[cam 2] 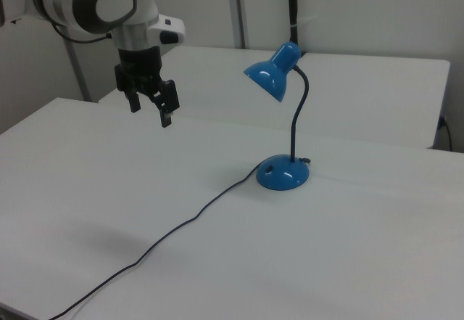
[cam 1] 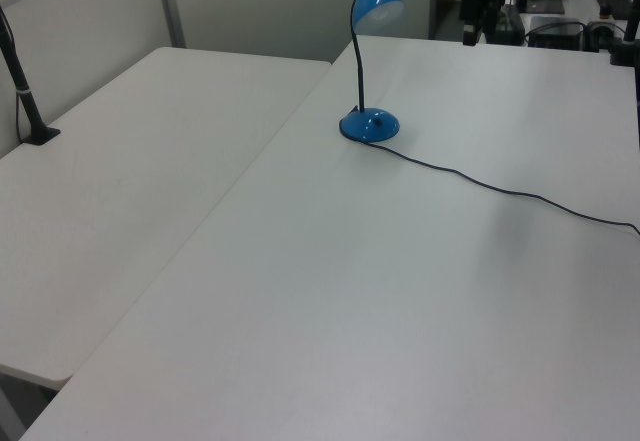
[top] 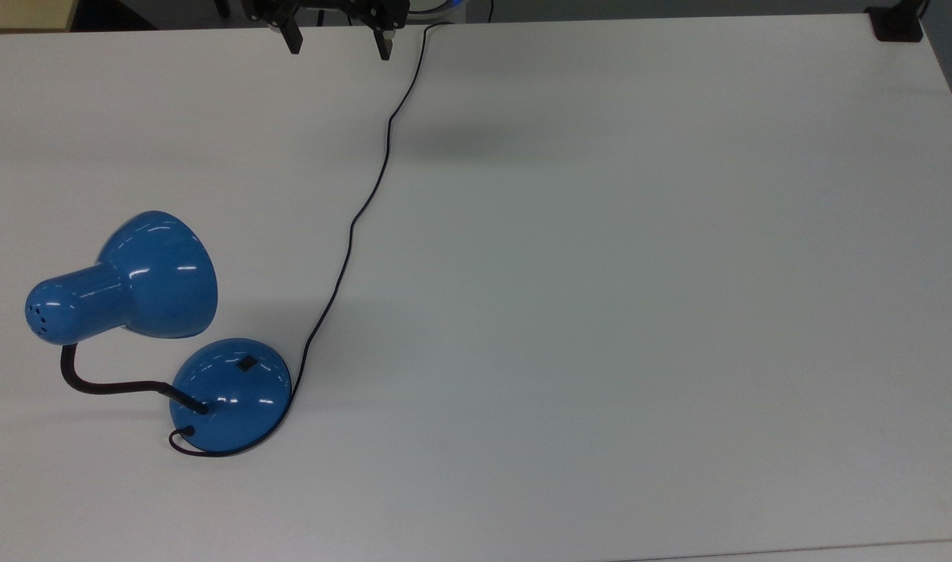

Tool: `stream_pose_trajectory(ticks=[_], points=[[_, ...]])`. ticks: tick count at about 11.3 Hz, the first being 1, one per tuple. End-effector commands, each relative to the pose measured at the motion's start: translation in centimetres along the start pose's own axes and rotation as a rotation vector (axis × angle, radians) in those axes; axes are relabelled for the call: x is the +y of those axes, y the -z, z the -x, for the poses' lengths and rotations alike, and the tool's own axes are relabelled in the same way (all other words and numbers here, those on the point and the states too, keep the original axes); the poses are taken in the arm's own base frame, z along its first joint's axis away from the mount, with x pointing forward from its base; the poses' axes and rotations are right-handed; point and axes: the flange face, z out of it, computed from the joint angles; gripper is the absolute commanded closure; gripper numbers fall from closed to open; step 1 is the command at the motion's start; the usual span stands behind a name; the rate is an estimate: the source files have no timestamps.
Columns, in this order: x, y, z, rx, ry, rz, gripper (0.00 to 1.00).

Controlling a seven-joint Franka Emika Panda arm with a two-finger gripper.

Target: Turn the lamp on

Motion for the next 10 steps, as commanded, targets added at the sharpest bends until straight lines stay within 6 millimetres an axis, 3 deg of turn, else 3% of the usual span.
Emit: stream_pose_trajectory(ticks=[1, 9, 10], points=[[0.78, -0.90, 0.32, 0.012, -0.017, 0.048, 0.00], [0.78, -0.88, 0.28, 0.015, -0.005, 0.058, 0.00], [0.80, -0.96, 0.24, 0.013, 0.010, 0.060, 0.12]])
